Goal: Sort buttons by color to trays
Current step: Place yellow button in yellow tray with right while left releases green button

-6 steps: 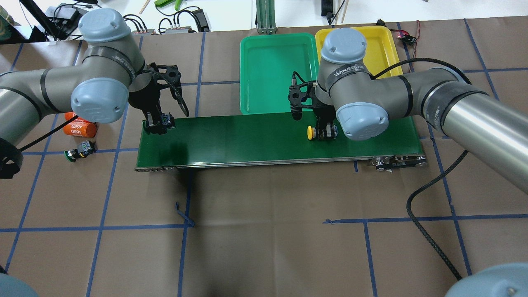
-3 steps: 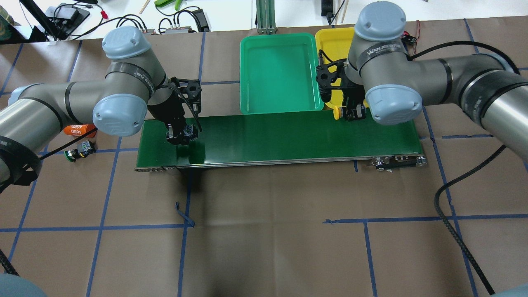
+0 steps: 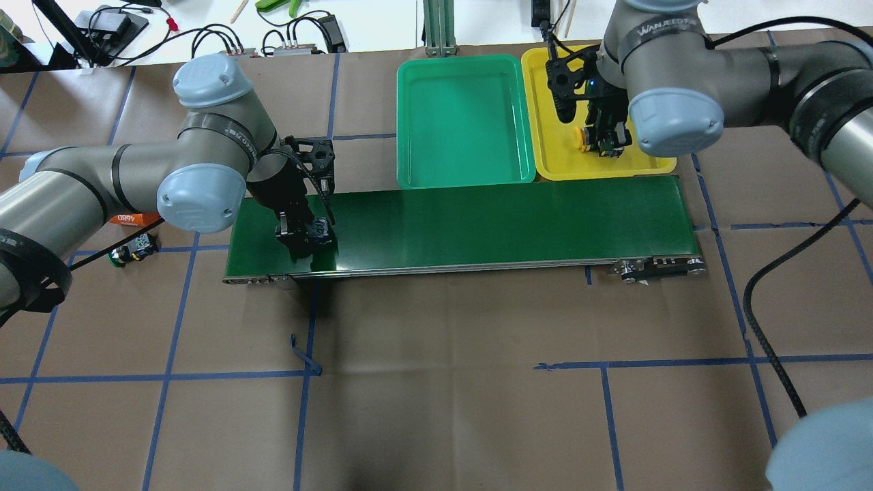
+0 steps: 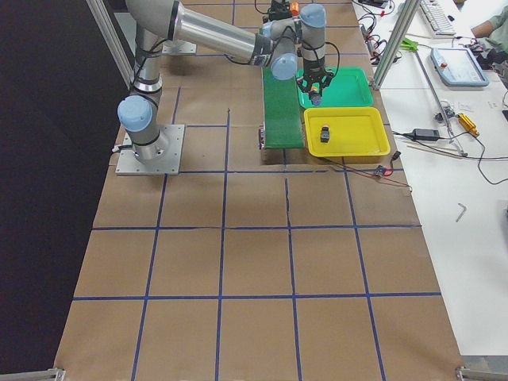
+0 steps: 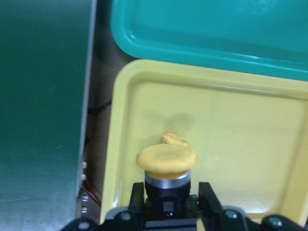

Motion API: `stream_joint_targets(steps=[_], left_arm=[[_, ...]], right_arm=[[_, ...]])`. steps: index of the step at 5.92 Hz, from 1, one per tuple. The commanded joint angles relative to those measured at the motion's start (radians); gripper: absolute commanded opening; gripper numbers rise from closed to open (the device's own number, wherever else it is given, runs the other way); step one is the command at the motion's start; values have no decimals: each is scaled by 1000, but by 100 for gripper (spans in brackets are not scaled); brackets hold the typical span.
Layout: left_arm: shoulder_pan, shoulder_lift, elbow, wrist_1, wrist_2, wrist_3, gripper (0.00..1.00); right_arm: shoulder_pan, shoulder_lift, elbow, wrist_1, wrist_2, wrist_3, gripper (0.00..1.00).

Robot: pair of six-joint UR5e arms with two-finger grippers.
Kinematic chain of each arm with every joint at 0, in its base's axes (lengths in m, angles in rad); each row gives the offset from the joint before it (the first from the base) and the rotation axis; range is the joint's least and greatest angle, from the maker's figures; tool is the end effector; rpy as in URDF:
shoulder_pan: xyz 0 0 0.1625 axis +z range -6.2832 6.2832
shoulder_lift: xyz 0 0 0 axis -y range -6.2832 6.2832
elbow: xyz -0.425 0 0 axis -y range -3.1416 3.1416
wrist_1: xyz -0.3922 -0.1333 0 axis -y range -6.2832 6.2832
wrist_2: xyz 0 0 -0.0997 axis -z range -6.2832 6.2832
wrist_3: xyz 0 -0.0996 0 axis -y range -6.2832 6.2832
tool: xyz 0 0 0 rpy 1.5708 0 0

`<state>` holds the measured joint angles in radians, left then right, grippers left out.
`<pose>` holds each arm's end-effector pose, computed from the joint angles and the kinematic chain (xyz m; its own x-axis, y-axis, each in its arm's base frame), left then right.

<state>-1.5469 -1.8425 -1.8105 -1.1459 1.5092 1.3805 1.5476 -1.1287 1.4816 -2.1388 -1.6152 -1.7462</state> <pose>-0.1263 -0.5500 0.2723 -0.2121 0.9725 0.0964 0.9752 0.2170 -0.0439 0.1133 -0.6713 0.3352 0.1519 -0.9674 0.2026 -0.9872 -0.1383 0.0799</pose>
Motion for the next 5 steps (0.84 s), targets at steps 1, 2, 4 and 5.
stream_joint_targets(steps=[1,2,4,5], left_arm=[[58,49,17,-5,8,-76,99],[147,78,23,-15,-1,-77,99],[316,95,17,-15,6,-70,99],[382,86,1,-14,-3,-66,99]], right_arm=[[-49,189,-156,-22,8,-35,8],[-73,254,-188,-30,36,-30,9],[-73,274,-176,-32,93,34,100],[-73,256,-188,-24,92,37,100]])
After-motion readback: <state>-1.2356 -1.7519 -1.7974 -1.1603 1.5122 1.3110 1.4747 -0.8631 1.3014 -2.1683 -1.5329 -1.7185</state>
